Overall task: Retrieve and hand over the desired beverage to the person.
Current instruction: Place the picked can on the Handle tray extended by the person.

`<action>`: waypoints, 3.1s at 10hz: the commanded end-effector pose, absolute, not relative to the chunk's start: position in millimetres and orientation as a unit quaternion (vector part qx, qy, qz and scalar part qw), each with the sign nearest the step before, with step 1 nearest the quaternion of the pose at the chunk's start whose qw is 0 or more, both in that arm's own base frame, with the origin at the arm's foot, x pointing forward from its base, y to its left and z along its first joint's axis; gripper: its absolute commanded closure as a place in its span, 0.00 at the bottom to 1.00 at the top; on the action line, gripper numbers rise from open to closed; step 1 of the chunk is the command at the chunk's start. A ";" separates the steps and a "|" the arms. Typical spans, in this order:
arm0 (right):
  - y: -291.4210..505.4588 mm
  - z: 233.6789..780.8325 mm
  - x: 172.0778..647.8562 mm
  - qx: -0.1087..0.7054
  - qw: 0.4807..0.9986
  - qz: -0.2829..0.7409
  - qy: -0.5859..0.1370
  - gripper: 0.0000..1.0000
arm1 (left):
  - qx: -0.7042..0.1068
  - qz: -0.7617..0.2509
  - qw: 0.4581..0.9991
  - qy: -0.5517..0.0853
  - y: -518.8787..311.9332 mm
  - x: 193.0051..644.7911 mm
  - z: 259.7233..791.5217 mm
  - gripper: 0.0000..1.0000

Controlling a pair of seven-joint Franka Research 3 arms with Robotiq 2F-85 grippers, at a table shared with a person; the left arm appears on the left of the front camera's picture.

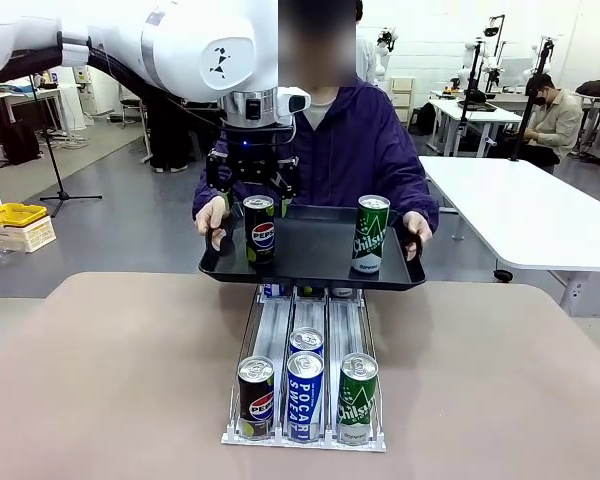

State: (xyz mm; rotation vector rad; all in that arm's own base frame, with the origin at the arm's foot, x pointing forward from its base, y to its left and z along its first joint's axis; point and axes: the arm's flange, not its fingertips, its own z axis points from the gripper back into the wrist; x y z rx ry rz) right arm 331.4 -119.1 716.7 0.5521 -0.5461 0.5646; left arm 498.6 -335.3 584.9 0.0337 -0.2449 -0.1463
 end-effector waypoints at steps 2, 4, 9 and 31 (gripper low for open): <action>-119.3 717.0 332.5 0.269 0.883 0.275 -0.269 0.00 | 0.012 -0.109 0.989 -0.103 -317.8 451.1 609.3 0.00; -119.3 717.0 332.5 0.269 0.883 0.275 -0.269 0.00 | 0.002 -0.135 0.985 -0.106 -302.3 409.9 625.4 0.00; -119.3 717.0 332.5 0.269 0.883 0.275 -0.269 0.00 | -0.060 -0.183 0.979 -0.063 -268.7 344.6 627.2 0.00; -119.3 717.0 332.5 0.269 0.883 0.275 -0.269 0.00 | -0.368 -0.227 0.869 -0.241 -78.1 354.5 693.6 0.00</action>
